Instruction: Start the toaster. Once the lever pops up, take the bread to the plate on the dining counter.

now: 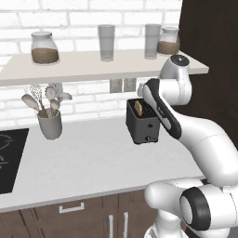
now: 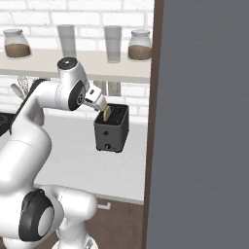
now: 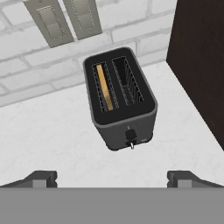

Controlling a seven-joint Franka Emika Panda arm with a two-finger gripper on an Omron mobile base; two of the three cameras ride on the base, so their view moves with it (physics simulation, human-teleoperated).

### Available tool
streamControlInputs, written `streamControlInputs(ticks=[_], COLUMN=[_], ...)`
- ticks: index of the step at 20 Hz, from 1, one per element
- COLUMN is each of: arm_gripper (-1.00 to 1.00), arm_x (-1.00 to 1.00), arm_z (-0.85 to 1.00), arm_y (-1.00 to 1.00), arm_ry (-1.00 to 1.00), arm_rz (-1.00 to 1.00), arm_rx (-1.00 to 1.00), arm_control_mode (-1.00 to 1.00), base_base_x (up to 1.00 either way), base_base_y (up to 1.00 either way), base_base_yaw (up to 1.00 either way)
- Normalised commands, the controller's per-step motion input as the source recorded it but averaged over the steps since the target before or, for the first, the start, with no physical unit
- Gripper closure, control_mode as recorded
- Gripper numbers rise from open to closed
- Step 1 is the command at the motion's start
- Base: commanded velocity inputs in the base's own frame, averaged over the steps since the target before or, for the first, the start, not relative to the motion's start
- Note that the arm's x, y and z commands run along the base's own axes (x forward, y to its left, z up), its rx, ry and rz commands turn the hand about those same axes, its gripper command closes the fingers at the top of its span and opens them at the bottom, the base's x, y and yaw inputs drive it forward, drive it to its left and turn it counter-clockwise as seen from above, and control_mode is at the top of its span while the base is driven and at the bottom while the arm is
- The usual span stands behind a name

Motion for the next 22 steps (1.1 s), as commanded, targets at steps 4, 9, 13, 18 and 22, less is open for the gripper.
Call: streamControlInputs(ticks=[4,9,13,18,22], arm_gripper=[-1.00,-1.00,-1.00,-1.00,-1.00], arm_x=[0.00,0.00,0.00,0.00,0.00], arm_z=[0.00,0.00,0.00,0.00,0.00], arm_y=[0.00,0.00,0.00,0.00,0.00], arm_ry=[0.00,0.00,0.00,0.00,0.00], arm_rz=[0.00,0.00,0.00,0.00,0.00], arm_rx=[0.00,0.00,0.00,0.00,0.00], arm_control_mode=[-1.00,-1.00,-1.00,-1.00,-1.00], base_base_x=[0.00,0.00,0.00,0.00,0.00], base_base_y=[0.00,0.00,0.00,0.00,0.00], base_base_yaw=[0.00,0.00,0.00,0.00,0.00])
